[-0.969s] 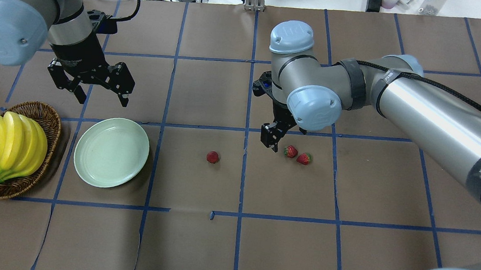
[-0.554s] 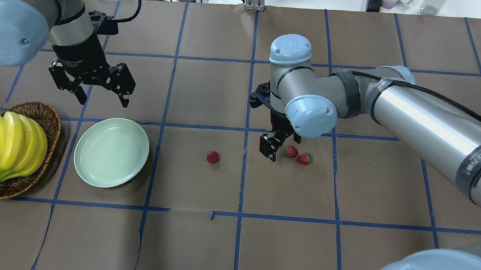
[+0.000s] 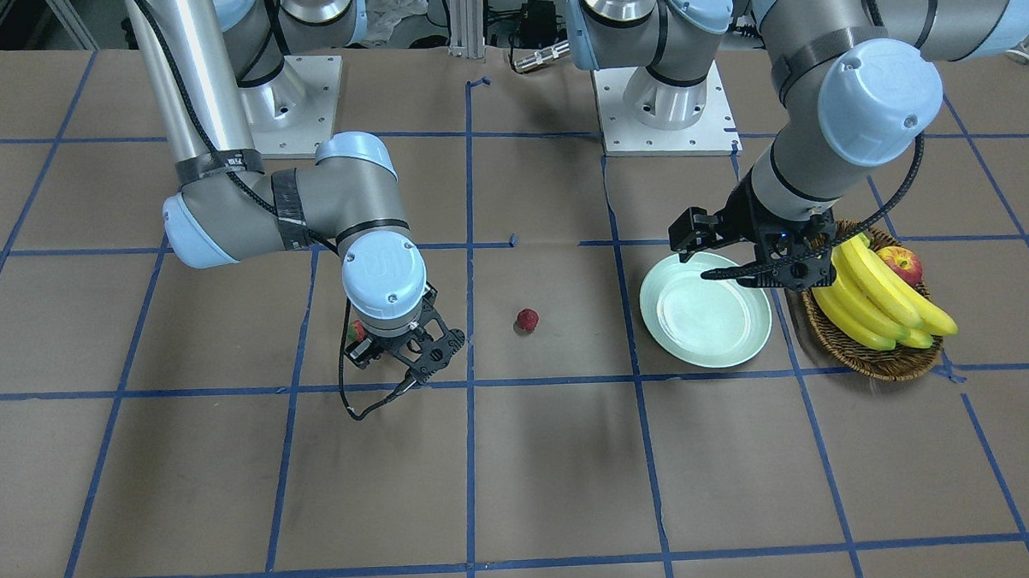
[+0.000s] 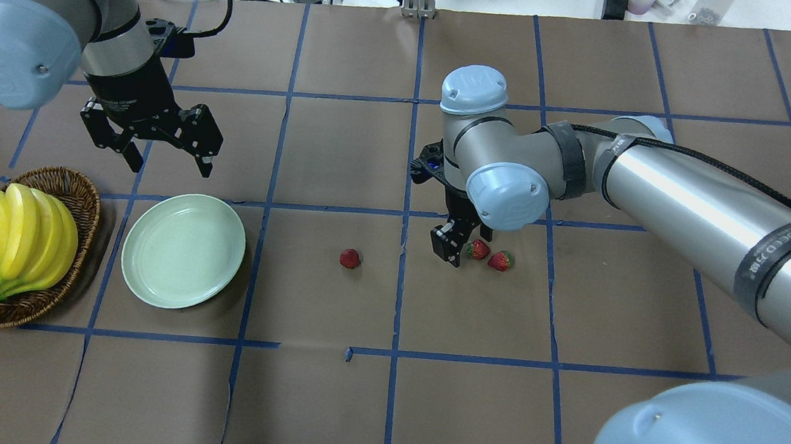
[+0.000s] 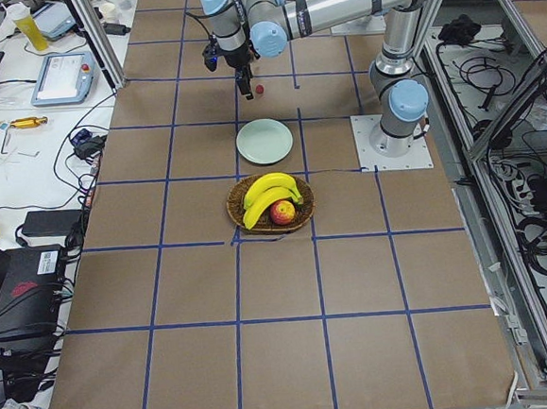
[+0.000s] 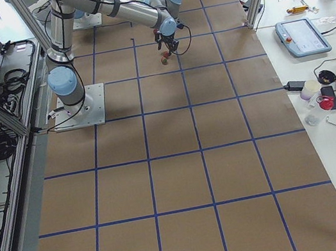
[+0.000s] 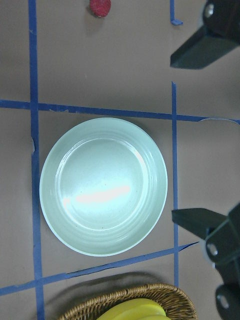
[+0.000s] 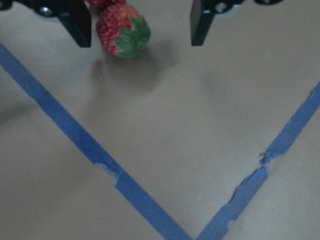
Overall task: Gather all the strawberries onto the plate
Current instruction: 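Grasp the nearer remaining strawberry with the right gripper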
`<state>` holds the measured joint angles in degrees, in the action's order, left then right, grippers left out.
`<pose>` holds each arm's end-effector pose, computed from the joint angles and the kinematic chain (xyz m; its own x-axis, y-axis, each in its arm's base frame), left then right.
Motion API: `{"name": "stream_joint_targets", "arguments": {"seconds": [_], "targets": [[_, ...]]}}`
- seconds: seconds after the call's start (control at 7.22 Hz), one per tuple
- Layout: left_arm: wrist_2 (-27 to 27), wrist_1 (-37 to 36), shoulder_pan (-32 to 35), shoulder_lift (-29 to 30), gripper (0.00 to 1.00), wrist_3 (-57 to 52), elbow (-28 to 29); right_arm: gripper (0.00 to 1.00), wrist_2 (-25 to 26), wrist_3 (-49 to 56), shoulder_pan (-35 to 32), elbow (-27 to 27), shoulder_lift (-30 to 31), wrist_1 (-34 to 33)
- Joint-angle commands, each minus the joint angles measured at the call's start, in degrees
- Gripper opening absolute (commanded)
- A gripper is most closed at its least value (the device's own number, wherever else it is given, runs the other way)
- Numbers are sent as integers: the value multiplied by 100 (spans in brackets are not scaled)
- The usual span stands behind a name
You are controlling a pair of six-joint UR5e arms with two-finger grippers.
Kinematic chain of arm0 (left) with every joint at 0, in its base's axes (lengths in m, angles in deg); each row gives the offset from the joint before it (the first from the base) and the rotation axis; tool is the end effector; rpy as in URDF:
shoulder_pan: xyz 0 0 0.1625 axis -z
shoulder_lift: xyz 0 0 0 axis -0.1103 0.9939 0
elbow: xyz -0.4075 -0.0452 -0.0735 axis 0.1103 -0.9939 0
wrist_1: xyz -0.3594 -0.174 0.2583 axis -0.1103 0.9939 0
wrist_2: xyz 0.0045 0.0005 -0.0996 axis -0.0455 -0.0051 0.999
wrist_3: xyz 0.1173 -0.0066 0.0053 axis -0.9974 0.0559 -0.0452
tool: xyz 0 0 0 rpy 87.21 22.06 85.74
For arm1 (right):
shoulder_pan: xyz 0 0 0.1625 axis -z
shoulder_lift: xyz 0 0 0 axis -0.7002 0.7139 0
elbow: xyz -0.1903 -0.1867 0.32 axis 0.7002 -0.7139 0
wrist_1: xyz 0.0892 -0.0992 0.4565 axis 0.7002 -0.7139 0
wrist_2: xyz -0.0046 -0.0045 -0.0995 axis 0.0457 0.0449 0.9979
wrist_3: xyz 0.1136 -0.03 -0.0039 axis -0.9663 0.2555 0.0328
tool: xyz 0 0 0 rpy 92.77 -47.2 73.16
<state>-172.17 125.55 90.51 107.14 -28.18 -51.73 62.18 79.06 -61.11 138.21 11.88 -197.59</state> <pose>-0.0714 -0.5786 0.3352 -1.0000 0.0011 -0.0088 -0.0008 0.9785 0.2062 0.2902 -0.5682 0.1162 -0.7167 -0.6927 -0.0807 -0.6871 0.6815 0.2520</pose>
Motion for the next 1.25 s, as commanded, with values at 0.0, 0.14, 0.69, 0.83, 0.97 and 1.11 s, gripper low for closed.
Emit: {"name": "stream_joint_targets", "arguments": {"seconds": [0.0,0.14,0.69,0.83,0.97,1.11], "targets": [[12,12,2,6,100,13,-7,0,71,-29,0,1,-4,1],[4,4,2,6,100,-5,-7,0,71,-72,0,-17,-3,1],[12,4,-6,6,100,-14,2,0,-113,-1200,-122,-666,190,36],[21,12,2,6,100,-14,-7,0,-253,-1389,-358,-685,155,1],[12,30,-6,6,100,-40,-16,0,-324,-1756,-630,-685,50,-86],[21,47,-15,32,100,-40,-16,0,-559,-1882,-833,-685,-125,-322]]}}
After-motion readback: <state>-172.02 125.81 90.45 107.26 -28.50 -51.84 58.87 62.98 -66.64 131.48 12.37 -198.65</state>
